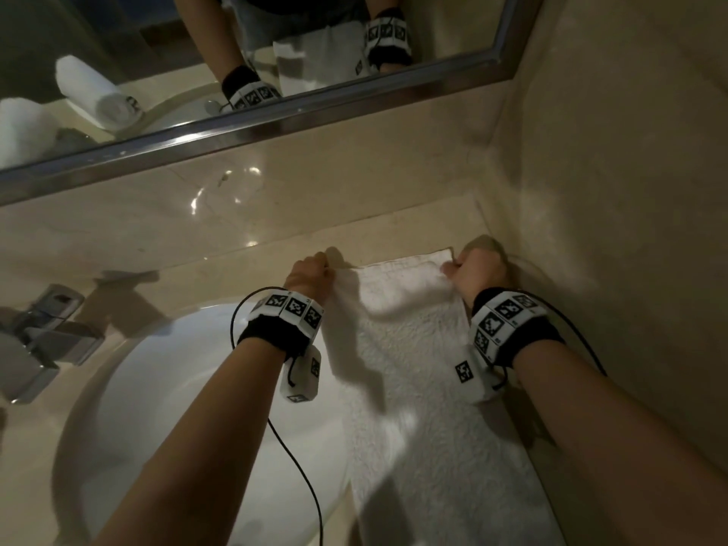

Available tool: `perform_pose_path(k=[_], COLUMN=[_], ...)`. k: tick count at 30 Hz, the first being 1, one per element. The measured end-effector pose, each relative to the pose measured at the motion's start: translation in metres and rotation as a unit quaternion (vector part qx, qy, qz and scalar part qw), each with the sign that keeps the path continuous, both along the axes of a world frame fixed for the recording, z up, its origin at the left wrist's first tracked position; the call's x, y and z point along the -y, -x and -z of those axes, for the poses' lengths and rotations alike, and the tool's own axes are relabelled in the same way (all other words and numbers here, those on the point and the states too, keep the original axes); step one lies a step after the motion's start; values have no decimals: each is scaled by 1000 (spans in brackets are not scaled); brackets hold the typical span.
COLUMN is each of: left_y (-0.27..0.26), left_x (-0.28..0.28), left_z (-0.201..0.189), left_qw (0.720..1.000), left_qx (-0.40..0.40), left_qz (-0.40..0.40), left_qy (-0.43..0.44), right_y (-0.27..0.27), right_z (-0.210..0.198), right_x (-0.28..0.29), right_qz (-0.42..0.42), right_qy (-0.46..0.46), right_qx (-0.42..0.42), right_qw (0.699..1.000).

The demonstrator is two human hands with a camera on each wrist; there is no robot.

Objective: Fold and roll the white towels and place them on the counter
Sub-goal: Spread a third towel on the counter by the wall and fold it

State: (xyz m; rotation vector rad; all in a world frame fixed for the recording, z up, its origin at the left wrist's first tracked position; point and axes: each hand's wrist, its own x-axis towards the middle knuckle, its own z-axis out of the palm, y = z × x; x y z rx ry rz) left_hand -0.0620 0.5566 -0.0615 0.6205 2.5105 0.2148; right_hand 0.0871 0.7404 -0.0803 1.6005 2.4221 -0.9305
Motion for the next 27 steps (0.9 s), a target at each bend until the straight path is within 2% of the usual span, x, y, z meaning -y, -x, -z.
perform_pose_path(k=[5,7,9,11,13,15,16,18,21,27], left_y=[4,4,1,-6,-21,-43,-55,-75,-82,-69], left_x=[6,7,5,6,8,10,10,13,17,12], left_z=[-2,-6,-8,-11,-14,-13,-10,2,18,29], left_qw=[1000,1000,999,997,992,969,956,946,953,965], left_qx=[12,14,-2,-41,-108,-149,-143,-97,-40,-50], left_qz=[3,-9,-35,-46,30,183,248,309,295,248], left_qy=[-5,-9,-19,-38,-64,-71,-59,-8,59,74], right_y=[1,2,1,-4,-10,-19,-25,-35,-45,-44], right_z=[2,-5,-11,-14,-9,-7,-4,0,13,8], right_x=[2,7,8,8,6,12,16,27,34,34], right_qz=[40,13,7,44,79,48,22,-6,-21,-10], right_qy=[-7,-27,-21,3,33,59,71,118,123,67], right_qx=[-19,-10,-11,-41,-60,-52,-48,-51,-12,25], right_qw=[999,1000,1000,998,994,996,996,992,992,997])
